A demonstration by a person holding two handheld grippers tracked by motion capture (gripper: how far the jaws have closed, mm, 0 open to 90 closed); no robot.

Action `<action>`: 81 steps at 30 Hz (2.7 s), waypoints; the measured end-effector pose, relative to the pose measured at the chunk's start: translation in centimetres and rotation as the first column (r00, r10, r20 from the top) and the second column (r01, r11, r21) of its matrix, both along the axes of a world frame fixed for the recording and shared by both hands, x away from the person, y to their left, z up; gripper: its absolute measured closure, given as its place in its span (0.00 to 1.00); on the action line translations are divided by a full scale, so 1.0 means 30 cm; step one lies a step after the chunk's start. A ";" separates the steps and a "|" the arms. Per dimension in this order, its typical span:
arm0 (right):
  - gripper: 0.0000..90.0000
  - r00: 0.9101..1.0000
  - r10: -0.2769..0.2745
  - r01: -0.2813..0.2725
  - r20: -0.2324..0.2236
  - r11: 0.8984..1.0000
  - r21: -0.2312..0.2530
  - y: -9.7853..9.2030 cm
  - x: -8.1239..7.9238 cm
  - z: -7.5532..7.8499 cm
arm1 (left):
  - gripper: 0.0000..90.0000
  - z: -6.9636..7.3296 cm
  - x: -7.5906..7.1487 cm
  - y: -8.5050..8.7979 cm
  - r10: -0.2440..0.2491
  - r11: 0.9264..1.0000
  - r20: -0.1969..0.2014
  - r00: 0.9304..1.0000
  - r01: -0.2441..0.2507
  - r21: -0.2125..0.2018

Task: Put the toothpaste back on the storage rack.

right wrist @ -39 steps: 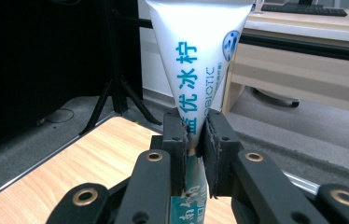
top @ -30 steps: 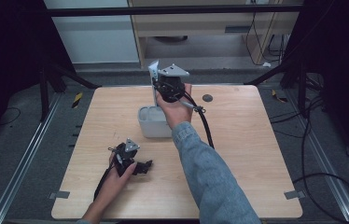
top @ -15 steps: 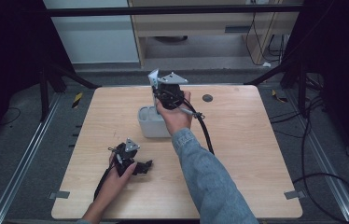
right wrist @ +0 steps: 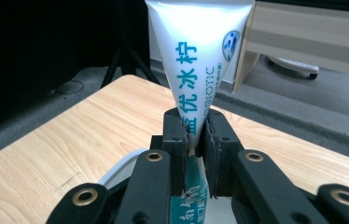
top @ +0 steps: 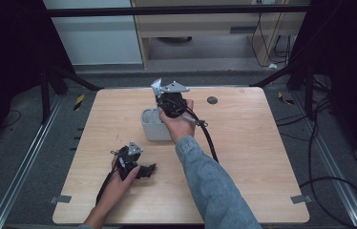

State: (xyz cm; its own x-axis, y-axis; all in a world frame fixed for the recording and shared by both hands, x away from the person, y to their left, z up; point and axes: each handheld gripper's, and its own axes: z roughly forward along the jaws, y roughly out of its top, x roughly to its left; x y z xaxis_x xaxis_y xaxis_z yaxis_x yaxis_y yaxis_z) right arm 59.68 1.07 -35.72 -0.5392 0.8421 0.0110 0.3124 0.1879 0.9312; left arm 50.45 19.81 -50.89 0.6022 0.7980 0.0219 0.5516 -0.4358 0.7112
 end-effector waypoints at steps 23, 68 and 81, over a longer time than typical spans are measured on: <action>0.89 0.999 -0.007 0.005 -0.041 0.999 -0.039 0.014 0.011 -0.077 | 0.00 0.000 0.000 0.000 -0.001 1.000 0.000 1.000 0.001 0.000; 0.89 0.996 -0.013 0.005 -0.092 0.997 -0.081 0.038 0.018 -0.133 | 0.00 0.000 0.000 0.000 -0.001 1.000 0.000 1.000 0.001 -0.001; 0.89 0.994 -0.002 -0.009 -0.105 0.995 -0.101 0.055 0.015 -0.141 | 0.00 0.000 0.001 -0.001 -0.003 1.000 -0.001 1.000 0.003 -0.002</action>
